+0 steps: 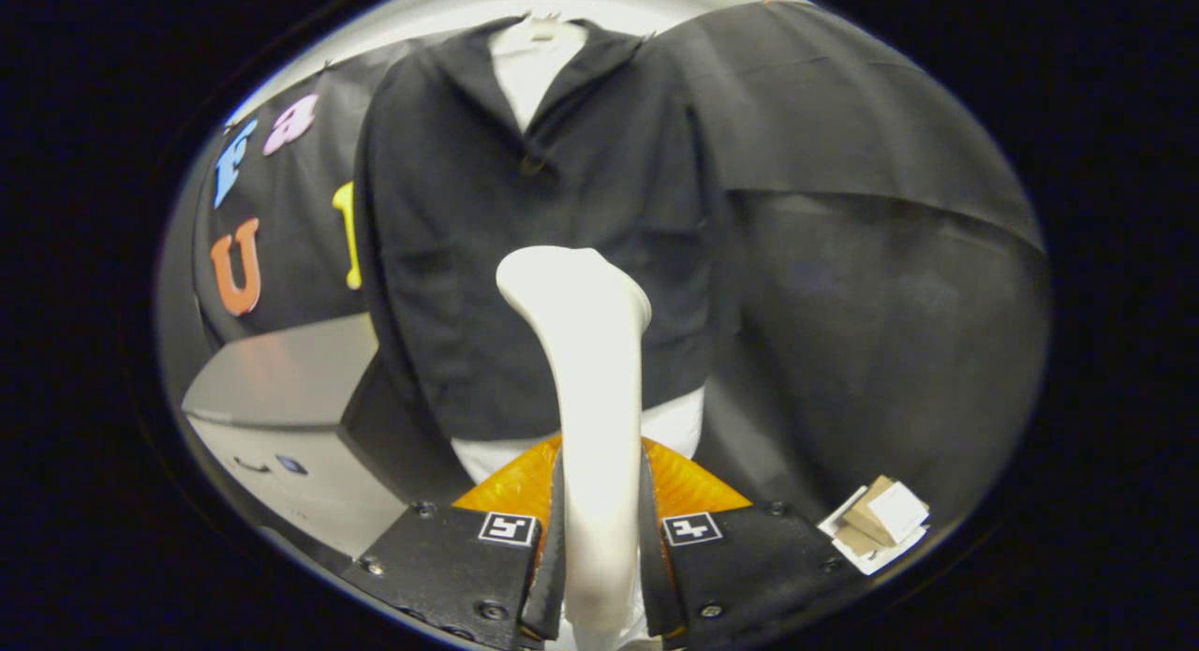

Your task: Iron the clothes twice with a garment steamer, once on the left side and once on the right side.

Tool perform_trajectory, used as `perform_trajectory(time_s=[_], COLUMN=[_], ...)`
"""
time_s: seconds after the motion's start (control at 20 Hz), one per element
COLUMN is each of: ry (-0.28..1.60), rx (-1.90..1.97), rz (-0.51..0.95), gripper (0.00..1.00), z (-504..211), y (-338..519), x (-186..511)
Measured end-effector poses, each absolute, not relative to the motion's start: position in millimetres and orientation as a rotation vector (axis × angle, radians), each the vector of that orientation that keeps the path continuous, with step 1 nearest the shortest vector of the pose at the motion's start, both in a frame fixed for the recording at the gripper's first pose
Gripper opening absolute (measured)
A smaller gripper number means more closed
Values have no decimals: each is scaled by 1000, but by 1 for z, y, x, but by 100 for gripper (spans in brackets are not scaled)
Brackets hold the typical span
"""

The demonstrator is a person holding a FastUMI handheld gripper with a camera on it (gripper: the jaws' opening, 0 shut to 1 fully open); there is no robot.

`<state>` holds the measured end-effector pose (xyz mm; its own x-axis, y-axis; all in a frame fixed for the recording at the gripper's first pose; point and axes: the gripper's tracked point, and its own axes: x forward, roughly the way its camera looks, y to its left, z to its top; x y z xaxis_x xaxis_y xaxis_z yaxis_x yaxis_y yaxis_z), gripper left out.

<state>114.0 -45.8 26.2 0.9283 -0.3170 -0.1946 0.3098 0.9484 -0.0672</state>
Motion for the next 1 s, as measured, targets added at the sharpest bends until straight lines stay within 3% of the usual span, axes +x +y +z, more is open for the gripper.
perform_trajectory(time_s=[0.2, 0.55, 1.0], ry=[25, -294, -435], rx=[0, -42, -113], rz=[-377, -293, -153], gripper=[36, 36, 36], z=[123, 277, 375], y=[-78, -94, -89], x=[99, 122, 158])
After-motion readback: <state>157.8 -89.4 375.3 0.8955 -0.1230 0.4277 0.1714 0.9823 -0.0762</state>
